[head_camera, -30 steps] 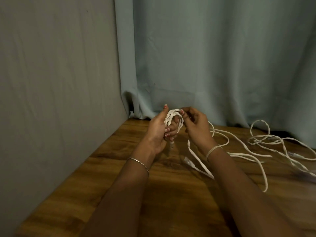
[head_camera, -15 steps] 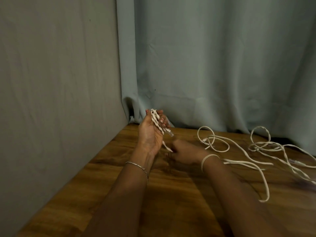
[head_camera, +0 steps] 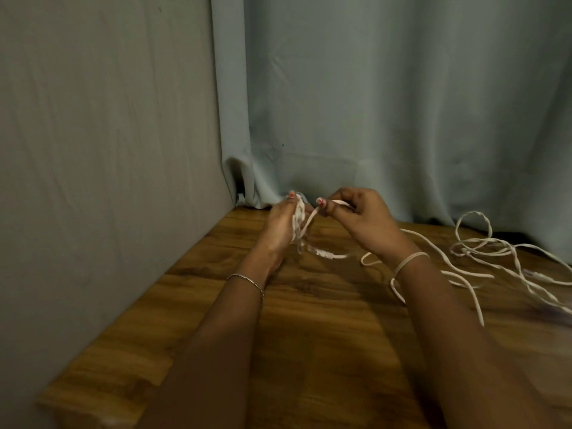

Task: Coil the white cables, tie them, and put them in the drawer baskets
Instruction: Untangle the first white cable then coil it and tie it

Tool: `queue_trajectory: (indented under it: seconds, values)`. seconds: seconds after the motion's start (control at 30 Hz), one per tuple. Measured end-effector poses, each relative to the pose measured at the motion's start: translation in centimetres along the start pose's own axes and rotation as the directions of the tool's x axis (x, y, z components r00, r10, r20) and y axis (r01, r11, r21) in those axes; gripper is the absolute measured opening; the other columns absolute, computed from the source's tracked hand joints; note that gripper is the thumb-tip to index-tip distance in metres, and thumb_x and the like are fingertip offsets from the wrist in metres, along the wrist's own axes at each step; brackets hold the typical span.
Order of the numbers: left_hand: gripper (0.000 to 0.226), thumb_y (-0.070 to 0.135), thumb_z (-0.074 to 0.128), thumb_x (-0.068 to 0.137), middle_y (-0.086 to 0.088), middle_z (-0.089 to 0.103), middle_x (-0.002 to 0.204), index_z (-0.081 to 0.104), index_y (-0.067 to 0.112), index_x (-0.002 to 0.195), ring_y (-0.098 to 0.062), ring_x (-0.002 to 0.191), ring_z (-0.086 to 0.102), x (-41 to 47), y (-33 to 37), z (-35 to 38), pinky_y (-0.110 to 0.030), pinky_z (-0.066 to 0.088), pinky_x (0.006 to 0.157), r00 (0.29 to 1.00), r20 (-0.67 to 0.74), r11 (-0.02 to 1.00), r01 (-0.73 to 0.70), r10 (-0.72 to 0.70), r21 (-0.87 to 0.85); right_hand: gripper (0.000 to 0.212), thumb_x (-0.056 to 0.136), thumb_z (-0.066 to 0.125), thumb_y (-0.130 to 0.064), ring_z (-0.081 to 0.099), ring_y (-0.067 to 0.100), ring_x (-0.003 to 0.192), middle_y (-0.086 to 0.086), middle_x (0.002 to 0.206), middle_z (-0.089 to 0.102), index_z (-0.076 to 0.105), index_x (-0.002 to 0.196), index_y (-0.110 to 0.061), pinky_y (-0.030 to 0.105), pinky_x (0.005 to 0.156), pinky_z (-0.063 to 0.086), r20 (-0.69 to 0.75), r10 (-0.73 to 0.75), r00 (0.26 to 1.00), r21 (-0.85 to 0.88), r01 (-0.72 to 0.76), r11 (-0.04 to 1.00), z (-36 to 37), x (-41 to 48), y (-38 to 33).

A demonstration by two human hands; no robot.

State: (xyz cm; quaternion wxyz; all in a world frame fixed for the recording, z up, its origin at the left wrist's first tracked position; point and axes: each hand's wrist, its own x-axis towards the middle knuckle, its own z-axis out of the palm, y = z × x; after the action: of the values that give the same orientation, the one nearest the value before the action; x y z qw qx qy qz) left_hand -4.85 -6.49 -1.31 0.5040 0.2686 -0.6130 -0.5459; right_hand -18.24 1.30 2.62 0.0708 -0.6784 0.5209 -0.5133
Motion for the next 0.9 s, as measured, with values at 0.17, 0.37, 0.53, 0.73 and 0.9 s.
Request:
queue_trajectory:
  seconds: [0.17,0.37,0.53,0.73,0.9]
  values:
    - [0.059,0.048,0.025,0.103,0.000,0.053,0.053,0.060,0.003,0.088,-0.011,0.041,0.047,-1.1,0.1,1.6,-0.021,0.039,0.041,0.981,0.192,0.992,0.000,-0.025,0.126,0.023,0.082,0.075,-0.021,0.059,0.019,0.067,0.019,0.075,0.068,0.068,0.079,0.001,0.033,0.062,0.047,-0.127,-0.033,0.991,0.050,0.039,0.998,0.4,0.2,0.8]
    - [0.072,0.058,0.017,0.099,-0.001,0.037,0.046,0.059,0.003,0.078,-0.010,0.038,0.034,-1.6,1.3,1.5,-0.022,0.035,0.043,0.945,0.320,0.998,0.063,-0.068,0.027,0.037,0.072,0.079,-0.030,0.063,0.027,0.068,0.021,0.076,0.068,0.065,0.078,0.004,0.034,0.062,0.050,-0.240,0.033,0.970,0.153,0.004,0.988,0.1,0.2,1.8]
    - [0.074,0.064,0.017,0.096,0.004,0.029,0.036,0.055,0.006,0.070,-0.007,0.029,0.025,-1.6,1.5,0.9,-0.016,0.028,0.037,0.851,0.484,0.967,0.253,-0.206,-0.033,0.027,0.079,0.076,-0.017,0.057,0.012,0.065,0.020,0.075,0.065,0.067,0.082,0.008,0.021,0.059,0.045,-0.184,0.065,0.981,0.213,-0.025,0.977,0.4,0.2,2.1]
    - [0.054,0.055,0.041,0.091,0.006,0.029,0.033,0.052,0.008,0.067,-0.006,0.026,0.026,-1.5,1.6,0.9,-0.016,0.025,0.034,0.787,0.600,0.906,0.349,-0.145,-0.239,0.013,0.090,0.064,-0.020,0.052,0.003,0.053,0.006,0.067,0.064,0.071,0.082,-0.012,0.017,0.053,0.041,-0.118,0.155,0.981,0.347,-0.106,0.932,0.4,0.0,2.5]
    - [0.048,0.044,0.040,0.097,0.007,0.030,0.034,0.052,0.011,0.065,-0.005,0.027,0.028,-0.9,1.3,1.1,-0.017,0.024,0.032,0.872,0.485,0.787,0.342,-0.063,-0.514,0.021,0.098,0.050,-0.007,0.043,-0.004,0.041,-0.017,0.050,0.055,0.064,0.113,-0.004,0.009,0.046,0.035,0.007,0.177,0.984,0.266,-0.172,0.949,1.1,-0.3,4.1]
